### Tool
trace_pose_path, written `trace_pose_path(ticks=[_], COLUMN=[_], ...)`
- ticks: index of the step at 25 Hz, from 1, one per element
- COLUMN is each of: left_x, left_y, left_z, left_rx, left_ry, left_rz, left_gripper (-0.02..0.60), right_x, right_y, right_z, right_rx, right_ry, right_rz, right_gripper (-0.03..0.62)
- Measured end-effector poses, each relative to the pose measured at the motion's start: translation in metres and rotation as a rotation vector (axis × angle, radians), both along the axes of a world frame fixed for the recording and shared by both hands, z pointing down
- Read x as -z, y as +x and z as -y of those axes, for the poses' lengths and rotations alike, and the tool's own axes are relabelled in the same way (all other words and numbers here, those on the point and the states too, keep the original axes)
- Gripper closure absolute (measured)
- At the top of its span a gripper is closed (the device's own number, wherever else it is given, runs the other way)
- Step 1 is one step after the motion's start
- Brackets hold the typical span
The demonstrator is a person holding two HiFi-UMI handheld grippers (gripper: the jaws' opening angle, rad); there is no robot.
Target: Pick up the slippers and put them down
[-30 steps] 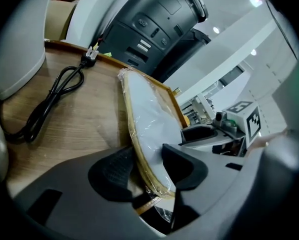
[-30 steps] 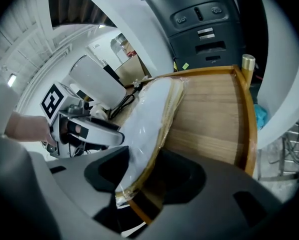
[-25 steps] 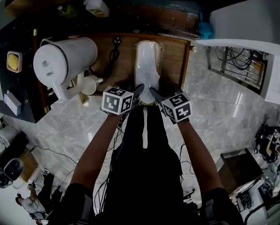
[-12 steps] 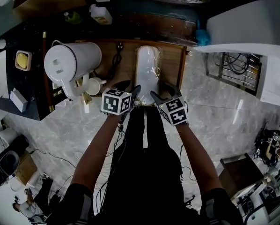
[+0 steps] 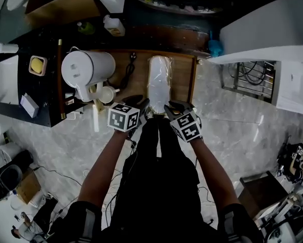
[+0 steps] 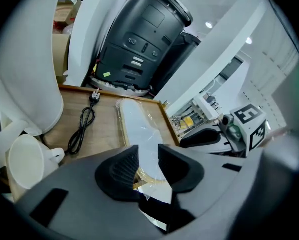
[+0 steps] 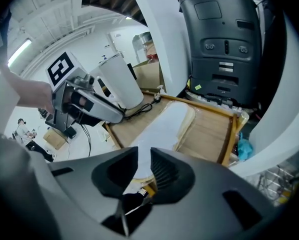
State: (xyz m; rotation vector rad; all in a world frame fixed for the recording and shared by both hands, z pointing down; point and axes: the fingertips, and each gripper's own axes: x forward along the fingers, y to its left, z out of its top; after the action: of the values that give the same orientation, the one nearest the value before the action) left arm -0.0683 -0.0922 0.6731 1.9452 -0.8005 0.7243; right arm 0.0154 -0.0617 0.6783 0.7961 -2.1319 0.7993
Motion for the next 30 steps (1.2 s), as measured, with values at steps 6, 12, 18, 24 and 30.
trace_pose_path(ticks=[6, 12, 18, 24, 30], left_x=[0.034, 0.072, 0.109, 0.147, 0.171], left_y=[0.002, 0.009, 0.022, 0.027, 0.030], left_z=[-0.013, -0.023, -0.028, -0.041, -0.052], left_rx=[-0.034, -0.026, -0.023, -0.081, -0.108], left_ry=[0.063, 0.116, 0.180, 0.271, 0.339], left_rz=[-0.013, -0.083, -0.149, -0.179, -0.220], left_gripper=[0.563, 0.569, 0.571, 0.571, 0.571], right_x=[0.031, 0.061, 0.089, 0.123, 0.153], right_y=[0.002, -0.001, -0.007, -0.005, -0.004], right_z=[-0.007, -0.017, -0.022, -0.034, -0.040], right_rx=[-0.016, -0.038, -0.018, -0.026, -0.011], right_ry=[0.056, 0.080, 0.134, 0.180, 0.229], right_rz=[0.006, 0.056, 0.092, 0.152, 0.224], right_gripper=[0.585, 0.586, 0.586, 0.586, 0.588])
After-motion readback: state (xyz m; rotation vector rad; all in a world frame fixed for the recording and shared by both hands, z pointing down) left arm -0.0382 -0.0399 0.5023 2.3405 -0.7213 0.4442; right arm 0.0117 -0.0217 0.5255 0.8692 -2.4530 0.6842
